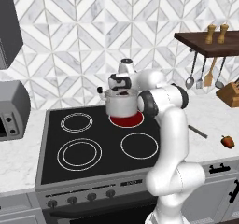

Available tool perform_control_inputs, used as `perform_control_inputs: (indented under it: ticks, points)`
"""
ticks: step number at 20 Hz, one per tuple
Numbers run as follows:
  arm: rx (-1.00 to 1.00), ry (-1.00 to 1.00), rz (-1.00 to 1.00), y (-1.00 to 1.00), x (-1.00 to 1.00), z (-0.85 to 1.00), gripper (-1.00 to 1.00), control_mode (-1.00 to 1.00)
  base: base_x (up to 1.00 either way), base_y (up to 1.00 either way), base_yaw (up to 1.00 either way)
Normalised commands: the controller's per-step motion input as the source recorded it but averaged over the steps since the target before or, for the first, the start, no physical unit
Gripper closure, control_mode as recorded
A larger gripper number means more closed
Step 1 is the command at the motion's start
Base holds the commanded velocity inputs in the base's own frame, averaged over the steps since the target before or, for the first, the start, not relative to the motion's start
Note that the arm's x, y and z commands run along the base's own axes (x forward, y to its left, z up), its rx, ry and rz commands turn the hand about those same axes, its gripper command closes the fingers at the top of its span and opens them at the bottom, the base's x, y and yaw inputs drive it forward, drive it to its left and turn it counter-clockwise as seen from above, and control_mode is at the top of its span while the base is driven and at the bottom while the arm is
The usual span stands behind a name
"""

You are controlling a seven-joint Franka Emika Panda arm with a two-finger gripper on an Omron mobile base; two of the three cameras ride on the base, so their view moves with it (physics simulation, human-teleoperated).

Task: Put the bell pepper and potato in the pot. Retrieve the spatula and lightly stir the vegetables in the pot.

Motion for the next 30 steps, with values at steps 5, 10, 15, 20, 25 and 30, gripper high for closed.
perform_control_inputs:
  ticks: [5,10,15,20,25,30]
  points:
    - [0.00,0.01,0.00,-0.22,-0.07,0.00,-1.00,-1.00,0.00,0.00,0.00]
    - [0.06,-0.01,0.00,-0.15,-0.23,0.39,-1.00,-1.00,0.00,0.00,0.00]
    - [0.16,-0.19,0.00,0.00,-0.73,1.00,-1.00,-1.00,0.00,0.00,0.00]
    - [0.05,-0.14,0.00,-0.37,-0.73,0.79,-1.00,-1.00,0.00,0.00,0.00]
    - [0.00,0.00,-0.10,-0.97,-1.00,0.42,-1.00,-1.00,0.00,0.00,0.00]
    - [0.00,0.07,-0.23,-1.00,-1.00,0.30,-1.00,-1.00,0.00,0.00,0.00]
